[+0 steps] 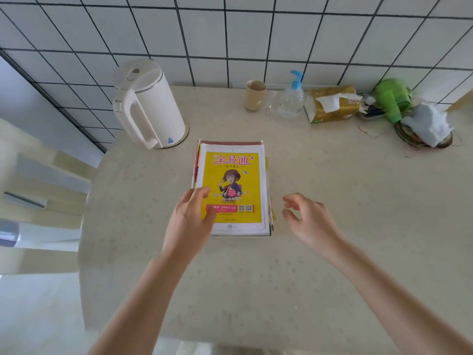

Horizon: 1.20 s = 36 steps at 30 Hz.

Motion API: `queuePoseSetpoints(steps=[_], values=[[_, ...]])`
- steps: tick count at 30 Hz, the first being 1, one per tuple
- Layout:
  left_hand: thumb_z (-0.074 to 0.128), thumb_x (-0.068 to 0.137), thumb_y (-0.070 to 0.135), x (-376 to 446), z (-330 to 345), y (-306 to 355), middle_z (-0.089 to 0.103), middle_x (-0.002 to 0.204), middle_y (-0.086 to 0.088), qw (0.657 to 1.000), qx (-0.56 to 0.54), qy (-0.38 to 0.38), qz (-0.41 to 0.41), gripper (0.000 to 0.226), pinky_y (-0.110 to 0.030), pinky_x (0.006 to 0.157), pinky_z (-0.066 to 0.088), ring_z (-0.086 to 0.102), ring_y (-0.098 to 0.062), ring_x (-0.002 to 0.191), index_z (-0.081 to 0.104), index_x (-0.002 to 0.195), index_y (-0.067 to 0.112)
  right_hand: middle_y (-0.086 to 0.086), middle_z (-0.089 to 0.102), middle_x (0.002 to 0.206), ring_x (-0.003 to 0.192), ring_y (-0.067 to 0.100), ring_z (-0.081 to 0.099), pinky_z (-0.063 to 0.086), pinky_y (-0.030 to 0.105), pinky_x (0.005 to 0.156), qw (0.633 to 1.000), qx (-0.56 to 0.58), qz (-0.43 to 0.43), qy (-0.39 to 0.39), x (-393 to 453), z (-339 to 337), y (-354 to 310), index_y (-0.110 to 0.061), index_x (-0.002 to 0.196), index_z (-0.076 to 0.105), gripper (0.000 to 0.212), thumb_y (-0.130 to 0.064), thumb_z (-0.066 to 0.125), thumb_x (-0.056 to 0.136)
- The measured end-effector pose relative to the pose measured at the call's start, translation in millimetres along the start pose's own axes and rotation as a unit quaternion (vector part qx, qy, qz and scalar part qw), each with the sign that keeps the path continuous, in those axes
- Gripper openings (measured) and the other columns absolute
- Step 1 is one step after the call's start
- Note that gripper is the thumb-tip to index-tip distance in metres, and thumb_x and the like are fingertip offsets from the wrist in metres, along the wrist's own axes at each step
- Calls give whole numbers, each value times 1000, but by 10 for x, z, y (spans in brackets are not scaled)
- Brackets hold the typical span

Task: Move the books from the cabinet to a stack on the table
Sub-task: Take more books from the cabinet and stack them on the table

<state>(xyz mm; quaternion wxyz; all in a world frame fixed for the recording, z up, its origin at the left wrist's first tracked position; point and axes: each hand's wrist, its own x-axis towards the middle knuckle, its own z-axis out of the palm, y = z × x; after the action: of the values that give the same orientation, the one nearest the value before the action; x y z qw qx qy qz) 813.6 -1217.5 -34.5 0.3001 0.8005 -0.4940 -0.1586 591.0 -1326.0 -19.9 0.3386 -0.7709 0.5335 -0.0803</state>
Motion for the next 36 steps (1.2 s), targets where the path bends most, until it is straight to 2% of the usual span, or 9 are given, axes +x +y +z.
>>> queuePoseSetpoints(steps=[4, 7, 11, 14, 17, 21, 24, 29, 36], values=[[61, 86, 8, -296, 209, 308, 67, 100, 7, 997, -76, -21, 21, 31, -28, 81, 53, 64, -13, 91, 63, 115, 16, -1, 69, 112, 107, 18, 62, 46, 28, 86, 999, 21, 3, 42, -352, -63, 143, -13, 117, 61, 27, -20, 55, 92], [61, 86, 9, -448, 390, 439, 65, 85, 11, 993, -92, -77, 12, 27, -25, 78, 52, 63, -10, 81, 64, 113, 15, 0, 70, 106, 105, 19, 63, 43, 25, 84, 997, 35, 23, 66, -557, -38, 264, -10, 113, 64, 24, -17, 55, 92], [60, 86, 13, -511, 520, 459, 65, 85, 13, 984, -57, -147, 82, 26, -33, 77, 53, 62, -9, 80, 63, 110, 22, 7, 71, 105, 103, 23, 64, 44, 25, 86, 994, 16, 39, 98, -826, 55, 357, -7, 110, 66, 22, -13, 55, 92], [58, 87, 17, -542, 546, 396, 66, 89, 12, 973, -51, -194, 112, 25, -34, 78, 54, 63, -10, 84, 63, 111, 23, 10, 71, 106, 103, 27, 64, 48, 31, 87, 989, 12, 78, 124, -1064, 216, 367, -7, 112, 65, 24, -13, 55, 91], [57, 88, 17, -589, 562, 269, 65, 89, 8, 959, -48, -241, 139, 27, -38, 82, 53, 62, -14, 88, 63, 114, 20, 8, 70, 109, 100, 28, 63, 45, 29, 86, 980, 10, 134, 145, -1336, 418, 311, -7, 116, 62, 27, -15, 54, 92], [58, 89, 15, -727, 523, 171, 61, 81, 13, 936, -45, -305, 169, 22, -34, 79, 54, 62, -11, 79, 65, 109, 21, 4, 67, 116, 104, 26, 60, 42, 28, 88, 954, 36, 240, 176, -1820, 735, 206, -14, 120, 59, 28, -21, 51, 94], [60, 87, 14, -797, 525, 183, 63, 79, 9, 928, -41, -318, 188, 21, -31, 78, 53, 64, -13, 77, 66, 107, 21, 4, 66, 116, 111, 25, 58, 42, 29, 91, 943, 44, 275, 183, -2074, 858, 180, -14, 120, 59, 27, -21, 50, 95], [59, 87, 14, -1223, 643, 283, 68, 79, 3, 871, -10, -423, 252, 22, -36, 78, 53, 66, -19, 78, 67, 107, 20, 3, 68, 113, 110, 24, 60, 42, 28, 91, 895, 75, 365, 244, -2788, 1160, 168, -13, 118, 60, 26, -20, 53, 94], [59, 88, 14, -1915, 851, 636, 65, 79, 7, 790, 25, -504, 347, 24, -32, 77, 52, 65, -16, 76, 66, 110, 18, 0, 67, 111, 108, 19, 60, 42, 28, 91, 830, 100, 452, 313, -3746, 1404, 156, -12, 117, 61, 25, -20, 53, 94]])
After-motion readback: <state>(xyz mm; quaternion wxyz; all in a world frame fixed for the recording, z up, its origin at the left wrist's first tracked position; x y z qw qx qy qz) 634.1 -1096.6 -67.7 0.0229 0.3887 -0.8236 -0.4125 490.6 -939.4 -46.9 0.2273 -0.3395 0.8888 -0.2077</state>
